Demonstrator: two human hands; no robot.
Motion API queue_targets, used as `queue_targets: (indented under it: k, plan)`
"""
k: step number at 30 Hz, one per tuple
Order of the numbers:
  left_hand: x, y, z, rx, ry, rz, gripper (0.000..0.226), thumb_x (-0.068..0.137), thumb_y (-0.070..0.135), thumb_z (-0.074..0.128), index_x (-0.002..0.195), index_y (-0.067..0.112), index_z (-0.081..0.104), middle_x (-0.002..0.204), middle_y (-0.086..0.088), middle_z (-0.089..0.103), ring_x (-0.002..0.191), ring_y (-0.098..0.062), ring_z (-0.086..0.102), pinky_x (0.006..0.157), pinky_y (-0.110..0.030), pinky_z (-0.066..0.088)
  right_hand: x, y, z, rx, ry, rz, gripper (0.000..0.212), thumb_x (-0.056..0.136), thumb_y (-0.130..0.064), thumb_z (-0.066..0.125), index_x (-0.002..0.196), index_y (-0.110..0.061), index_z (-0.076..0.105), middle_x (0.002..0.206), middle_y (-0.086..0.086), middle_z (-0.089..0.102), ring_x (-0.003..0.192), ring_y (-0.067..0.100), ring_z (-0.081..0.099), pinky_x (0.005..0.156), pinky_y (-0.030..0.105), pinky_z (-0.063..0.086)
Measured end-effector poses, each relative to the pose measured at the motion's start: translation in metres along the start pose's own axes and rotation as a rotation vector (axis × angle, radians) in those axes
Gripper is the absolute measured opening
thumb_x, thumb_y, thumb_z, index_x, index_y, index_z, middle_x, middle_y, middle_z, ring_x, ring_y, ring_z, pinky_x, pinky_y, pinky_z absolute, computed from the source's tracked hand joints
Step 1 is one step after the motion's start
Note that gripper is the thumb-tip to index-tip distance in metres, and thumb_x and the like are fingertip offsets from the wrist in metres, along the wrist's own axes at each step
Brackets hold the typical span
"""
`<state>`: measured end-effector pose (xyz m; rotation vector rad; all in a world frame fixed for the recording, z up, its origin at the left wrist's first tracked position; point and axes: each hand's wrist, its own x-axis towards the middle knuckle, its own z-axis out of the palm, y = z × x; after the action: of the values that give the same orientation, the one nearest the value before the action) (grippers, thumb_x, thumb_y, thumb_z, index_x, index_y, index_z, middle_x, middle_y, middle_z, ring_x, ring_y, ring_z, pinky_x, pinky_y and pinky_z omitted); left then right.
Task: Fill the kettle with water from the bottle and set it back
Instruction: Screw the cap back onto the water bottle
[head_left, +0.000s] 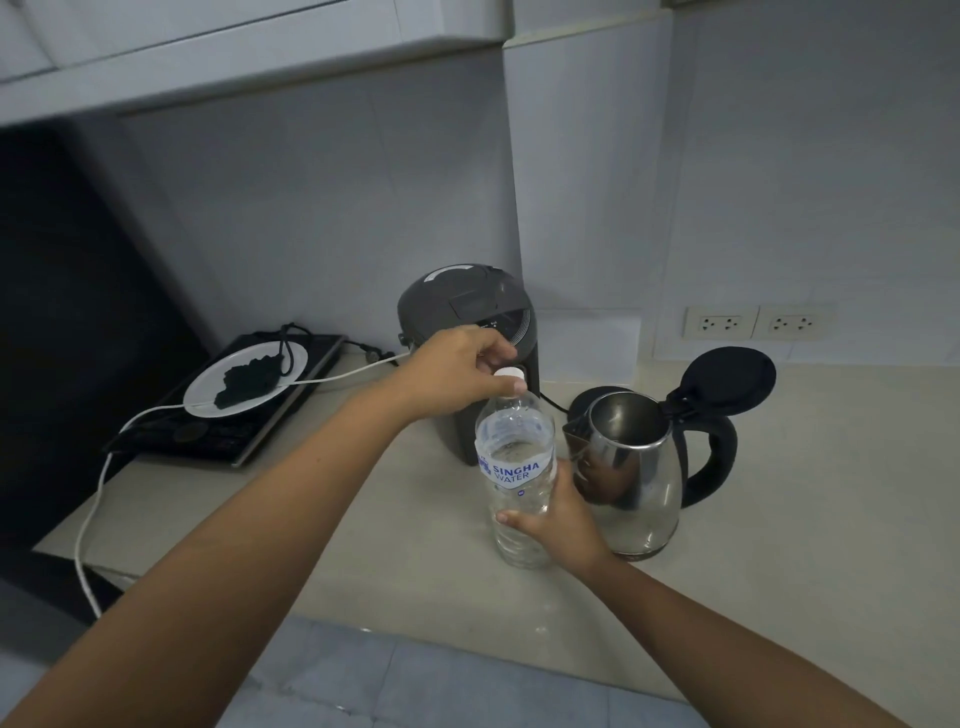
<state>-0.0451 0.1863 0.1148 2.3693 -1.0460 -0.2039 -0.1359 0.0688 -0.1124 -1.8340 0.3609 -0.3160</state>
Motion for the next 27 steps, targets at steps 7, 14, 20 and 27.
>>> queue_targets:
  k: [7,14,20,27]
  plan:
    - [0.0032,-0.006,-0.0003,0.106,-0.037,0.067,0.034,0.084,0.028,0.073,0.116,0.017,0.069,0.11,0.002,0.07,0.097,-0.011,0.065,0.092,-0.029,0.051,0.0,-0.0014,-0.0017,-0.004,-0.012,0.006,0.084,0.06,-0.03,0.092,0.124,-0.028,0.036,0.119,-0.01,0.053,0.109,0.008,0.053,0.088,0.024,0.04]
    - [0.001,-0.0007,-0.0055,0.165,-0.15,0.131,0.038,0.09,0.013,0.065,0.127,0.019,0.063,0.128,0.008,0.064,0.116,-0.005,0.059,0.103,-0.023,0.044,-0.0007,-0.0023,-0.0031,-0.036,-0.012,0.013,0.082,0.059,-0.032,0.091,0.118,-0.032,0.034,0.119,-0.009,0.055,0.11,0.012,0.054,0.092,0.029,0.044]
    - [0.001,-0.0031,0.0018,0.152,0.059,0.02,0.04,0.075,0.04,0.079,0.106,0.016,0.072,0.095,0.003,0.072,0.084,-0.008,0.065,0.08,-0.023,0.052,0.0008,-0.0023,-0.0034,-0.059,-0.026,0.023,0.087,0.058,-0.038,0.091,0.123,-0.029,0.034,0.123,-0.007,0.055,0.113,0.014,0.054,0.095,0.035,0.046]
    - [-0.0004,-0.0047,-0.0013,0.205,-0.009,0.102,0.03,0.085,0.027,0.072,0.112,0.015,0.07,0.104,0.0,0.072,0.091,-0.013,0.065,0.087,-0.032,0.053,0.0021,-0.0068,-0.0028,-0.056,-0.028,0.024,0.09,0.06,-0.033,0.091,0.13,-0.022,0.036,0.119,-0.012,0.05,0.112,0.011,0.051,0.092,0.029,0.042]
